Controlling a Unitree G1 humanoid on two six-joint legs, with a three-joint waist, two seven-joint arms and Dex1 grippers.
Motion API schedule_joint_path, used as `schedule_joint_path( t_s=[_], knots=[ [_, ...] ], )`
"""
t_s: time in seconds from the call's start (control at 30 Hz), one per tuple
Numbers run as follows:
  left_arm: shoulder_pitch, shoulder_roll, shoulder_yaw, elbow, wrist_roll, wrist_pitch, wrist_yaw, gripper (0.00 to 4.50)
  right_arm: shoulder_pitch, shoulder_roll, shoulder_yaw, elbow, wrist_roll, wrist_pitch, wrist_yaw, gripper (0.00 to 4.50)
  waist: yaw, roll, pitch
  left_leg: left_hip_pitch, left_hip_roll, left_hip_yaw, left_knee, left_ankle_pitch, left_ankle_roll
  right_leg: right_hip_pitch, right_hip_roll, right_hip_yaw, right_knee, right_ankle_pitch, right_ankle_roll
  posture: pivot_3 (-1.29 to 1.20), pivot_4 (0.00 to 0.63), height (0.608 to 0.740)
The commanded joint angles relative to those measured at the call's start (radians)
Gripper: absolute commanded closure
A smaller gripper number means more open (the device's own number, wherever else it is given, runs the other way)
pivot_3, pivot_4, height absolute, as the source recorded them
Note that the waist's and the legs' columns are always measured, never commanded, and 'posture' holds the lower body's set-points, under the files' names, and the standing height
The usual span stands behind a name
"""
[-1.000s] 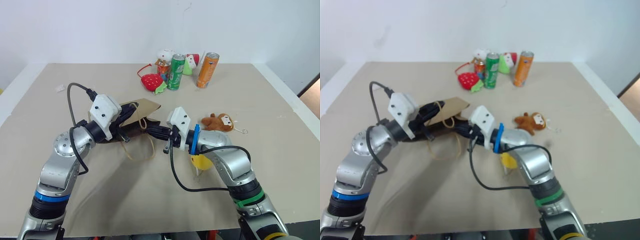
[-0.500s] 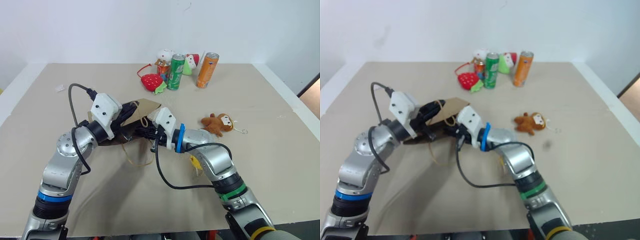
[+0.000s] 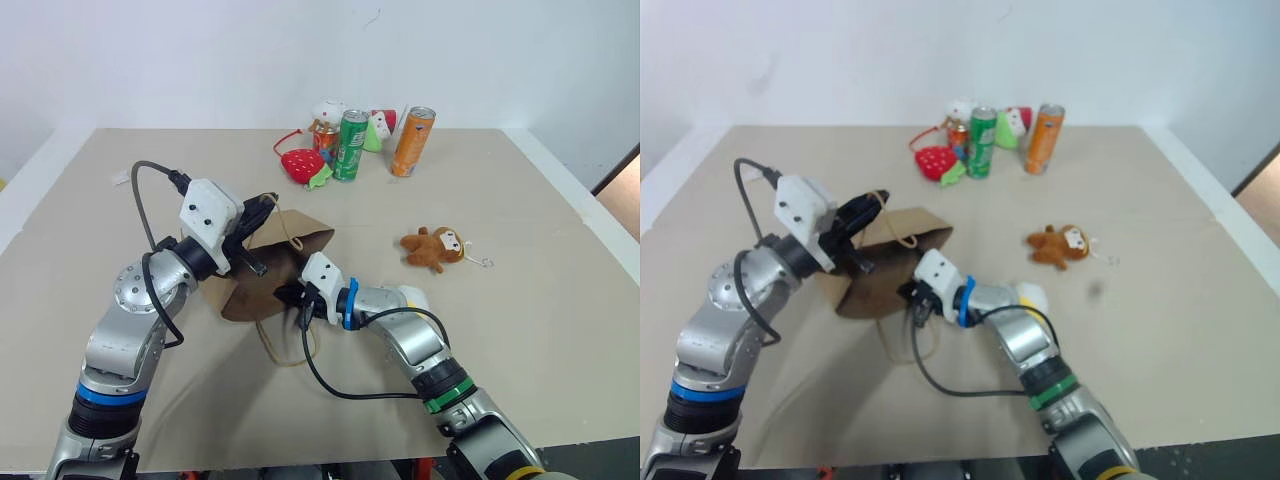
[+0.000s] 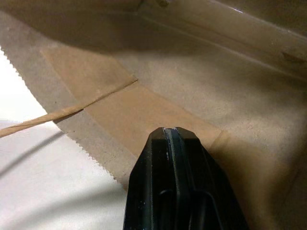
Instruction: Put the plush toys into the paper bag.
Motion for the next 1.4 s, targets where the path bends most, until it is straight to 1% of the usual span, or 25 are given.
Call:
schedule_joint_path(
  t_s=[0.03, 0.33, 0.67, 0.9, 1.2, 1.4],
  knots=[
    [-0.052, 0.004, 0.021, -0.055, 0.003, -0.057, -0.006, 4.5, 0.005, 0.002, -0.005, 0.013, -0.014, 0.009, -0.003, 4.46, 0.0, 0.0, 0.0, 0.0, 0.0, 0.0, 0.0, 0.0, 0.0, 0.0, 0.0, 0.0, 0.0, 0.0, 0.0, 0.0, 0.15, 0.74],
    [-0.122, 0.063, 0.013, -0.085, -0.007, -0.125, -0.099, 4.5, 0.009, -0.01, -0.012, 0.012, -0.016, 0.009, 0.005, 4.46, 0.0, 0.0, 0.0, 0.0, 0.001, 0.002, 0.0, 0.0, 0.0, 0.0, 0.001, 0.001, 0.0, 0.0, 0.0, 0.0, 0.15, 0.74],
    [-0.158, 0.074, 0.003, -0.132, -0.034, -0.142, -0.154, 4.5, 0.002, -0.011, -0.007, 0.028, -0.023, -0.006, 0.012, 4.46, 0.0, 0.0, 0.0, 0.0, 0.001, 0.003, 0.0, 0.0, 0.0, 0.0, 0.001, 0.002, 0.0, 0.0, 0.0, 0.0, 0.15, 0.74],
    [-0.167, 0.054, 0.016, -0.131, 0.025, -0.175, -0.1, 4.5, 0.0, -0.011, -0.008, 0.045, -0.031, -0.022, 0.02, 4.46, 0.0, 0.0, 0.0, 0.001, 0.001, 0.004, 0.0, 0.0, 0.0, 0.0, 0.001, 0.003, 0.0, 0.0, 0.0, 0.0, 0.15, 0.74],
    [-0.2, 0.072, 0.009, -0.11, 0.091, -0.255, -0.111, 4.5, -0.004, -0.014, -0.013, 0.062, -0.036, -0.037, 0.028, 4.46, 0.0, 0.0, 0.0, 0.001, 0.001, 0.006, 0.0, 0.0, 0.0, 0.0, 0.001, 0.004, 0.0, 0.0, 0.0, 0.0, 0.15, 0.74],
    [-0.159, 0.033, 0.049, -0.068, 0.085, -0.176, -0.034, 4.5, 0.002, -0.02, -0.016, 0.059, -0.037, -0.042, 0.028, 4.46, 0.0, 0.0, 0.0, 0.002, 0.001, 0.007, 0.0, 0.0, 0.0, 0.0, 0.001, 0.005, 0.0, 0.0, 0.0, 0.0, 0.15, 0.74]
  ],
)
